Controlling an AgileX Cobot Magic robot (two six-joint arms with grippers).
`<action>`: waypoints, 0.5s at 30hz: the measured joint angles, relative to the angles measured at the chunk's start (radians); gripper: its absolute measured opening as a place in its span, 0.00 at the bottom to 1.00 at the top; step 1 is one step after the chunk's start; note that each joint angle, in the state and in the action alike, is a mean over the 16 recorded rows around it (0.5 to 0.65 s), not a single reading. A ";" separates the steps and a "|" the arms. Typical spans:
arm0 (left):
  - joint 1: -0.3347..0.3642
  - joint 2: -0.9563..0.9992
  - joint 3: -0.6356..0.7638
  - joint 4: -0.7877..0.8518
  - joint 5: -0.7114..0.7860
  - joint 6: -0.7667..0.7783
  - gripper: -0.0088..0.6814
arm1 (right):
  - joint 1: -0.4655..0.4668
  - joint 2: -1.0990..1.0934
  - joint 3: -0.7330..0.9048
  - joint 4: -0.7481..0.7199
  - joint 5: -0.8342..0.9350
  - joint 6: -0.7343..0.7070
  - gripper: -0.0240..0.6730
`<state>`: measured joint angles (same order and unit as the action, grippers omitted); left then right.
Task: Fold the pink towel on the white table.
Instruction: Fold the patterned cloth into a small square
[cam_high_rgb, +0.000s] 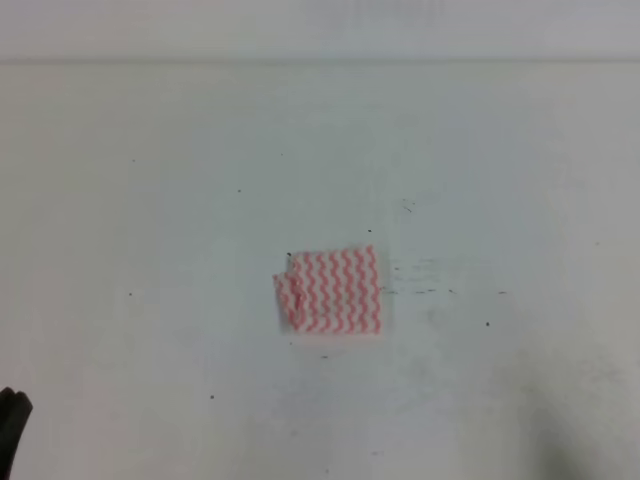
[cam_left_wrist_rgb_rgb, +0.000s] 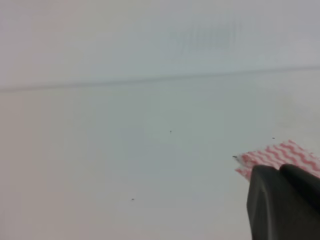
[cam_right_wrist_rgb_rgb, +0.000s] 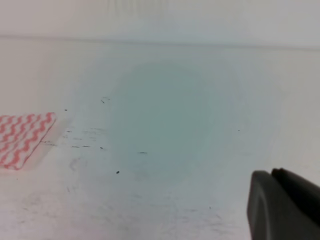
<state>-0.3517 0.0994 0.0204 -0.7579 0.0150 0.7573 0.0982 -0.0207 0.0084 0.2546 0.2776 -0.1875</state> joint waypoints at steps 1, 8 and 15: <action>0.019 -0.011 0.000 0.064 0.019 -0.064 0.01 | 0.000 0.001 -0.001 0.000 0.001 0.000 0.01; 0.149 -0.093 0.000 0.432 0.162 -0.457 0.01 | 0.000 -0.002 0.003 0.000 -0.002 0.000 0.01; 0.190 -0.126 -0.001 0.523 0.241 -0.530 0.01 | 0.000 -0.002 0.004 0.000 -0.003 0.001 0.01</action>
<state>-0.1616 -0.0261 0.0190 -0.2345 0.2561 0.2273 0.0985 -0.0225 0.0127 0.2544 0.2750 -0.1868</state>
